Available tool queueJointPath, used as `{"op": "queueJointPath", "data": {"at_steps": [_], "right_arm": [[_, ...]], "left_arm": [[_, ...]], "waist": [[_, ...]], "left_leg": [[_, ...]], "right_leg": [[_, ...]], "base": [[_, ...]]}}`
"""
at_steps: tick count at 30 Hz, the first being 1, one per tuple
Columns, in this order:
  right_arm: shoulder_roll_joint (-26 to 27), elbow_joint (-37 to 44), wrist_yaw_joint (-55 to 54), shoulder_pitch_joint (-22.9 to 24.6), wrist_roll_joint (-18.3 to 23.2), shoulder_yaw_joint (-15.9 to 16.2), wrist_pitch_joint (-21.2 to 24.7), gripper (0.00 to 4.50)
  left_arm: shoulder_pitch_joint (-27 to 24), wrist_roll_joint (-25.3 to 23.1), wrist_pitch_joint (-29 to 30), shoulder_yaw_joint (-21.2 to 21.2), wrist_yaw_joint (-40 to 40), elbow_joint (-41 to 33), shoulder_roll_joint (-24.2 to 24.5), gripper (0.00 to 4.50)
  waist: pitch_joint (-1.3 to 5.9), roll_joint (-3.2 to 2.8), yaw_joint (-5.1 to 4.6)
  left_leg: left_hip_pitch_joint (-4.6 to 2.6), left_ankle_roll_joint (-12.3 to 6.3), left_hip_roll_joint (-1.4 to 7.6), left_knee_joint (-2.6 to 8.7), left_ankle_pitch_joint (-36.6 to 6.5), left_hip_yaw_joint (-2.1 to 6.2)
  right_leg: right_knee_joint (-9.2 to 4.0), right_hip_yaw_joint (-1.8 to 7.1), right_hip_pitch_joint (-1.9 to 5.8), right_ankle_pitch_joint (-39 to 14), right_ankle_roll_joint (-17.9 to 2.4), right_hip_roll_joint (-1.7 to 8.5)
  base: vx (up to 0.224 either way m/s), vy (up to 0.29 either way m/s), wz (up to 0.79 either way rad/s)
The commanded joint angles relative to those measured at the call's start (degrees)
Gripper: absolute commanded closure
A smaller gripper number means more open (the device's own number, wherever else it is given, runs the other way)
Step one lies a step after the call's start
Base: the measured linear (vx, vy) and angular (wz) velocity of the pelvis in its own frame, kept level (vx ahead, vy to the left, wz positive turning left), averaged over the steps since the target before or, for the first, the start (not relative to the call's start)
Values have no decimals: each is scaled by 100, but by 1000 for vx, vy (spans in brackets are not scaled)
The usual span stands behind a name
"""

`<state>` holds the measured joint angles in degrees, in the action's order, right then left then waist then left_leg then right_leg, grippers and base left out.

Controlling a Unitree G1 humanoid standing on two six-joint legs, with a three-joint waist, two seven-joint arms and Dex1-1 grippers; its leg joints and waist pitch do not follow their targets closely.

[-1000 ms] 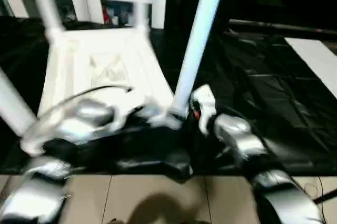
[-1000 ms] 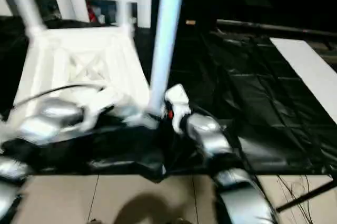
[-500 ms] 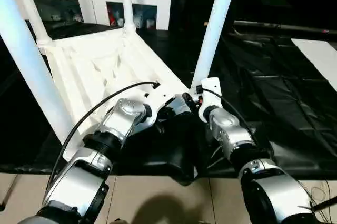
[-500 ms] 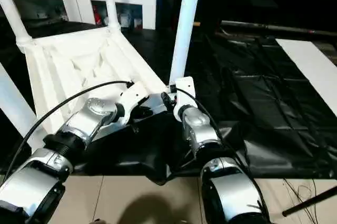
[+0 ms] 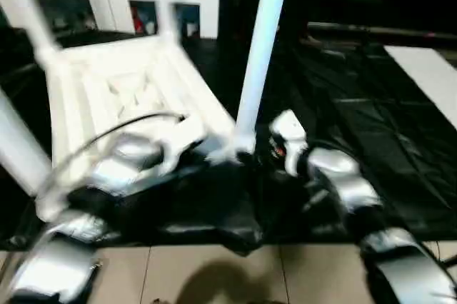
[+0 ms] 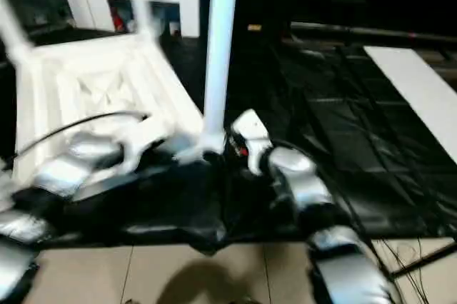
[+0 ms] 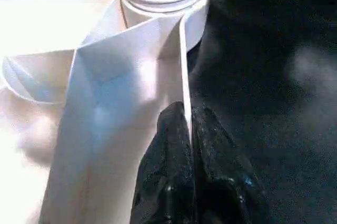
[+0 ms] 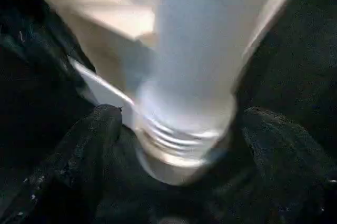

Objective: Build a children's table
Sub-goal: Rotate leg to tighten

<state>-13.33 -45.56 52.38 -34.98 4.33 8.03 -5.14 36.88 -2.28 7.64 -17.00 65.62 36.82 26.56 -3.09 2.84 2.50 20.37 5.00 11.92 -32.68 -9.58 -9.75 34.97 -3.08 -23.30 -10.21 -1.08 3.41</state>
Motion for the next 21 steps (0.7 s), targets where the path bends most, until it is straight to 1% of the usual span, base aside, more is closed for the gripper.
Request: {"op": "queueJointPath", "data": {"at_steps": [1, 2, 3, 4, 5, 7, 9, 10, 11, 12, 13, 14, 15, 17, 20, 21], "right_arm": [[-123, 242, 409, 67, 129, 60, 80, 51], [-150, 291, 472, 90, 152, 84, 106, 51], [-184, 365, 607, 129, 196, 132, 162, 51], [-184, 365, 607, 129, 196, 132, 162, 51], [-184, 365, 607, 129, 196, 132, 162, 51], [-227, 578, 848, 223, 254, 220, 339, 51], [-228, 699, 1033, 277, 271, 254, 450, 51], [-226, 701, 1048, 279, 273, 256, 454, 78], [-213, 707, 1088, 285, 292, 238, 483, 86], [-208, 712, 1119, 290, 303, 230, 502, 86], [-209, 733, 1154, 301, 315, 225, 530, 89], [-209, 733, 1154, 301, 315, 225, 530, 89], [-216, 738, 1211, 313, 333, 230, 565, 98], [-217, 723, 1224, 314, 331, 237, 564, 125], [-223, 767, 1260, 337, 349, 251, 638, 137], [-228, 816, 1267, 354, 356, 255, 681, 152]], "left_arm": [[-255, 40, 15, -364, 634, -52, 55, 450], [-267, 78, 24, -351, 700, -92, 68, 450], [-295, 169, 93, -332, 845, -204, 97, 450], [-295, 169, 93, -332, 845, -204, 97, 450], [-295, 169, 93, -332, 845, -204, 97, 450], [-356, 252, 165, -309, 1050, -405, 160, 450], [-405, 295, 202, -277, 1108, -530, 196, 450], [-411, 303, 206, -274, 1115, -537, 199, 450], [-426, 312, 211, -270, 1140, -561, 213, 450], [-435, 316, 215, -267, 1153, -575, 222, 450], [-447, 325, 220, -266, 1172, -597, 234, 450], [-447, 325, 220, -266, 1172, -597, 234, 450], [-461, 328, 233, -259, 1175, -615, 258, 450], [-467, 320, 227, -252, 1166, -604, 268, 450], [-495, 311, 255, -242, 1169, -643, 283, 450], [-510, 305, 278, -237, 1176, -675, 290, 450]], "waist": [[367, -20, 28], [374, -30, 43], [366, -28, 65], [371, -29, 81], [364, -30, 97], [351, -26, 125], [351, -12, 131], [347, -16, 132], [343, -5, 132], [344, -12, 138], [341, -5, 136], [342, -2, 135], [343, 3, 136], [355, 0, 133], [359, 2, 131], [361, 7, 133]], "left_leg": [[-21, -314, 139, 325, -1157, -27], [-29, -326, 139, 321, -1136, -32], [-28, -343, 137, 322, -1110, -41], [-31, -331, 144, 326, -1088, -37], [-40, -312, 146, 325, -1121, -46], [-39, -243, 147, 341, -1227, -41], [-31, -213, 149, 343, -1242, -37], [-36, -207, 145, 343, -1272, -40], [-36, -168, 139, 346, -1338, -36], [-39, -158, 143, 348, -1348, -30], [-44, -144, 141, 348, -1373, -33], [-40, -142, 139, 346, -1366, -31], [-35, -139, 141, 351, -1325, -25], [-26, -143, 138, 347, -1222, -23], [-21, -170, 132, 340, -1146, -27], [-19, -182, 132, 337, -1126, -28]], "right_leg": [[-379, 262, 268, -915, -1335, 380], [-364, 253, 275, -807, -1374, 374], [-355, 255, 279, -707, -1412, 378], [-345, 253, 294, -685, -1422, 387], [-355, 252, 282, -747, -1424, 388], [-375, 254, 300, -995, -1342, 394], [-382, 256, 296, -1103, -1274, 402], [-391, 256, 286, -1169, -1260, 401], [-411, 259, 281, -1376, -1204, 411], [-412, 259, 281, -1418, -1194, 417], [-423, 262, 269, -1482, -1166, 412], [-421, 263, 275, -1490, -1156, 414], [-418, 261, 277, -1482, -1142, 415], [-397, 259, 286, -1305, -1155, 407], [-381, 256, 291, -1140, -1202, 401], [-375, 256, 301, -1116, -1208, 401]], "base": [[0, 0, 0], [0, 0, 0], [0, 0, 0], [0, 0, 0], [0, 0, 0], [0, 0, 0], [0, 0, 0], [0, 0, 0], [0, 0, 0], [0, 0, 0], [0, 0, 0], [0, 0, 0], [0, 0, 0], [0, 0, 0], [0, 0, 0], [0, 0, 0]]}}
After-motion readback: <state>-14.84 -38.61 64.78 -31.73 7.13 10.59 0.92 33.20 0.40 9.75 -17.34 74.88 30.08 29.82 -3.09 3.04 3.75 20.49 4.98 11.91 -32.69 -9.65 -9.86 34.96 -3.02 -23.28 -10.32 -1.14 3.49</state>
